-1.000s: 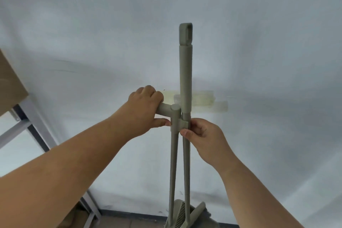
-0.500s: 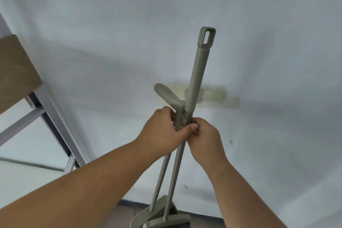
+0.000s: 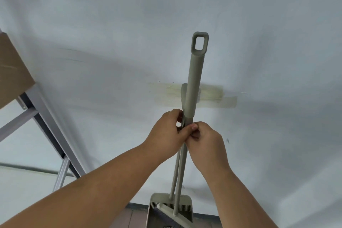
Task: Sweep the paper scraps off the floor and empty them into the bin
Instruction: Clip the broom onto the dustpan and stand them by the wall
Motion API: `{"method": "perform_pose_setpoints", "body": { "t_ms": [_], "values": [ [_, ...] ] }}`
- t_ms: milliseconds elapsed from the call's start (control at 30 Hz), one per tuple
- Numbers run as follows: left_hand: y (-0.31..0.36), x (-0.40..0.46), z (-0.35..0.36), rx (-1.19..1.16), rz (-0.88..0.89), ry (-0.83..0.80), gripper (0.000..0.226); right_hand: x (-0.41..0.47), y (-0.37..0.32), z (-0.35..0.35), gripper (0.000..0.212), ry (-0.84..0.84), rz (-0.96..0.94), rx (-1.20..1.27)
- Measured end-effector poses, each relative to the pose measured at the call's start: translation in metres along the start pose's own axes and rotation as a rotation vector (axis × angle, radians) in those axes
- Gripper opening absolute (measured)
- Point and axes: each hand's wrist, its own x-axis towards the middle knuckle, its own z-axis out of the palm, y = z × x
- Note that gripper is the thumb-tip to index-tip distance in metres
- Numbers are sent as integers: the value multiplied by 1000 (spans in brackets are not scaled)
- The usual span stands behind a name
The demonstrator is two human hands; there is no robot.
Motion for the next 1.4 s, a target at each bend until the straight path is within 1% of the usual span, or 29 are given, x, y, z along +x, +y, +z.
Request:
{"method": "perform_pose_setpoints", "body": {
  "t_ms": [133, 267, 567, 933, 1100, 1233, 1400],
  "values": [
    [-9, -1, 9, -37, 0, -30, 29, -2, 11, -4, 13, -85, 39, -15],
    [-20, -4, 20, -64, -14, -58, 27, -7, 18, -5, 13, -119, 71, -42],
    [-35, 1, 33, -100, -61, -88, 31, -2, 29, 4, 20, -145, 126, -81],
    [-43, 11, 38, -87, -57, -89, 34, 4, 40, 12, 16, -144, 145, -60],
    [-51, 9, 42, -109, -69, -102, 37, 2, 47, 17, 9, -163, 150, -20],
    [-57, 8, 46, -117, -77, -101, 42, 1, 51, 20, 12, -171, 154, -8],
    [-60, 7, 47, -144, -91, -91, 39, 0, 53, 23, 13, -176, 151, -3]
  ]
}}
